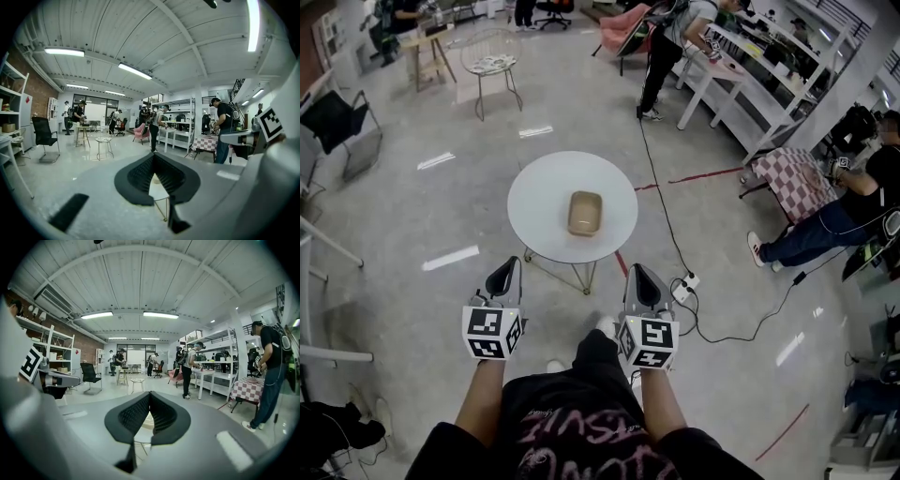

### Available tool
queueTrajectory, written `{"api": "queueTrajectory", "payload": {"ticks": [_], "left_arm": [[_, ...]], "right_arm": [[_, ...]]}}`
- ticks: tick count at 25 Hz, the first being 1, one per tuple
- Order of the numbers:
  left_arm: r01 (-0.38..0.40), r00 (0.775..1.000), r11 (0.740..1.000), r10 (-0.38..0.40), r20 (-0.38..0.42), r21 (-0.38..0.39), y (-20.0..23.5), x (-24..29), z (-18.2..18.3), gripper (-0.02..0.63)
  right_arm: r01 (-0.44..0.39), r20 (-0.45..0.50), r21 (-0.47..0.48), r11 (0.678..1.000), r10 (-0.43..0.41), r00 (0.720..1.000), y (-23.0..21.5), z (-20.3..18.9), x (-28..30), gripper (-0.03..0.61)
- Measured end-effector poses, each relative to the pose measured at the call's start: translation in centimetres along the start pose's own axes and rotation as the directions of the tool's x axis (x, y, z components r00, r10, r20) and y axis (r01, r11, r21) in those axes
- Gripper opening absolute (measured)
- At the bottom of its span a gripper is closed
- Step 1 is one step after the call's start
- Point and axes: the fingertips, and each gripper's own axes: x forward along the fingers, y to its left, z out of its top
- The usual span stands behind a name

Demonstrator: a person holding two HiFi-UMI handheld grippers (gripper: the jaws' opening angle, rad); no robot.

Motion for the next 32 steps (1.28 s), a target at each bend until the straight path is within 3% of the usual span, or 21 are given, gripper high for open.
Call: {"api": "queueTrajectory", "payload": {"ticks": [15,22,32], "left_arm": [[0.031,1.0,0.999,-0.031,0.0,0.03,-0.3,3.8,0.9,-0.002],[0.042,0.998,0.999,-0.041,-0.037,0.031,-1.0,6.8,0.6,-0.002],[0.029,0.996,1.0,-0.028,-0.09,0.01,-0.4,11.8,-0.7,-0.002]], "right_arm": [[-0.017,0.011,-0.006,1.0,0.017,1.0,-0.9,0.3,3.4,-0.002],[-0.02,-0.005,0.05,0.999,0.02,1.0,-3.1,0.2,5.7,-0.002],[-0.032,-0.039,0.057,0.998,0.034,0.999,-5.3,-0.9,10.1,-0.002]]}}
